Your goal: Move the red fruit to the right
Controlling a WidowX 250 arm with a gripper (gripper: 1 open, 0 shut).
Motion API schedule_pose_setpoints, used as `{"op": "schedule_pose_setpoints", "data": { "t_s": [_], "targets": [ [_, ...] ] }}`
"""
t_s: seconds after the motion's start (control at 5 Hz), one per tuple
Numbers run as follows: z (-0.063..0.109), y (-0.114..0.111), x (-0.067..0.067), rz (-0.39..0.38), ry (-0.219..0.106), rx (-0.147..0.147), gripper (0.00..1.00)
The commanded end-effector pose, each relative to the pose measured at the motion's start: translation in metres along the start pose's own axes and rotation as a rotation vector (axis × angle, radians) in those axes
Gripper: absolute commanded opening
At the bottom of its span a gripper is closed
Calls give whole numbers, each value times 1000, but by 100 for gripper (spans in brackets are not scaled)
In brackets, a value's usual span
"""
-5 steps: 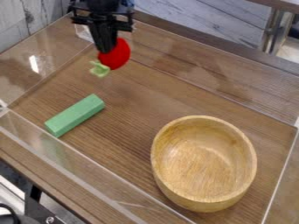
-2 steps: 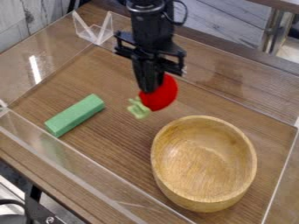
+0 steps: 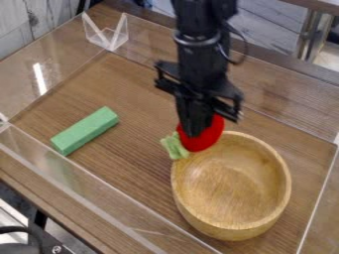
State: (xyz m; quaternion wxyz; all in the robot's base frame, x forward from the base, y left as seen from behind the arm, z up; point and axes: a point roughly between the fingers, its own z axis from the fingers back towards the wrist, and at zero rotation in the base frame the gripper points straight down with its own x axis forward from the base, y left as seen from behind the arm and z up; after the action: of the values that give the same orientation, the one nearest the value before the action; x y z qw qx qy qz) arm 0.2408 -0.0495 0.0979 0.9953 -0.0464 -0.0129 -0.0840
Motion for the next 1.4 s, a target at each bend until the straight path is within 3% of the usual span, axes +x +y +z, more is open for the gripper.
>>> {"op": "schedule_pose_setpoints", "data": {
  "t_s": [0.0,0.2,0.4,0.6,0.8,1.0,1.2],
  "targets": [
    [5,-21,-1,-25,-47,-3,0],
    [3,-29,-7,-48,-47,-1,0],
    [2,-32,-10,-59,-39,7,100],
    [1,-34,-13,-73,-36,12,100],
    [5,-35,-14,-82,-38,20,0],
    [9,-37,-15,-97,-43,27,0],
    [10,-38,-15,-118,-43,30,100]
  ]
}}
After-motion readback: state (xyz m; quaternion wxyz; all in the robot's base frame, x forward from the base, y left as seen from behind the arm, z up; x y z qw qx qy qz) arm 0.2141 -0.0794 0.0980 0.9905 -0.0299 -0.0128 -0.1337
